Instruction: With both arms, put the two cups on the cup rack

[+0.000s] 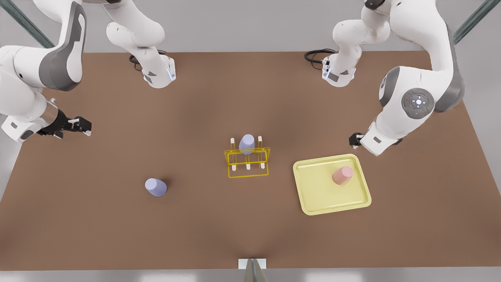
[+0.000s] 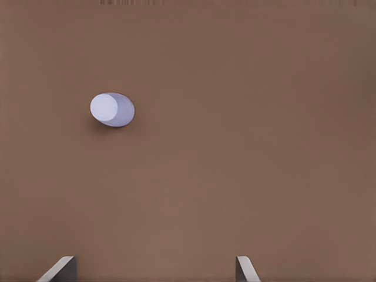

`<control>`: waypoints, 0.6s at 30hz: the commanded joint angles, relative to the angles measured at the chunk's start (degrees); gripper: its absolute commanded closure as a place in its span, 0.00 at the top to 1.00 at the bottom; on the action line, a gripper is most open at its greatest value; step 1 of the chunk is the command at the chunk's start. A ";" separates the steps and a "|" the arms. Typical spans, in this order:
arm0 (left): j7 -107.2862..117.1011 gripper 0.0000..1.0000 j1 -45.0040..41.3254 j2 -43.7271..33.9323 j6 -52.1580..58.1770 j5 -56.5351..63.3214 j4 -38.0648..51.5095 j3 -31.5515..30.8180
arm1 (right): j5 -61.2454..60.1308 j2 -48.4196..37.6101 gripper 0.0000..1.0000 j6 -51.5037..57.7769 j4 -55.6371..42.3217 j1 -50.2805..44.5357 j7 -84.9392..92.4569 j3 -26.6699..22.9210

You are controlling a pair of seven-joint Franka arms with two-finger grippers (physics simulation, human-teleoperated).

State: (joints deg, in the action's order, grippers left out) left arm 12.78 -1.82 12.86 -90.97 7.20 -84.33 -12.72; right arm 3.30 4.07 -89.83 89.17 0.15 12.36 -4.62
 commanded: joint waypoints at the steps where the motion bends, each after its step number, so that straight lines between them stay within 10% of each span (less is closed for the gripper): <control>1: -4.61 1.00 -2.49 -0.03 1.14 -2.37 0.13 3.41 | -0.04 -0.03 1.00 -0.08 -0.05 -0.07 1.43 -0.04; 18: -6.54 1.00 -3.63 11.49 -42.27 -4.56 -20.09 11.84 | -3.55 25.99 0.99 -36.72 1.61 -12.11 -17.02 0.40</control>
State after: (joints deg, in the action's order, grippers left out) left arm 9.18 -5.30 24.46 -124.34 2.71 -103.76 -1.16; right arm 1.91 30.06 -115.16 89.73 -12.36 4.77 -4.21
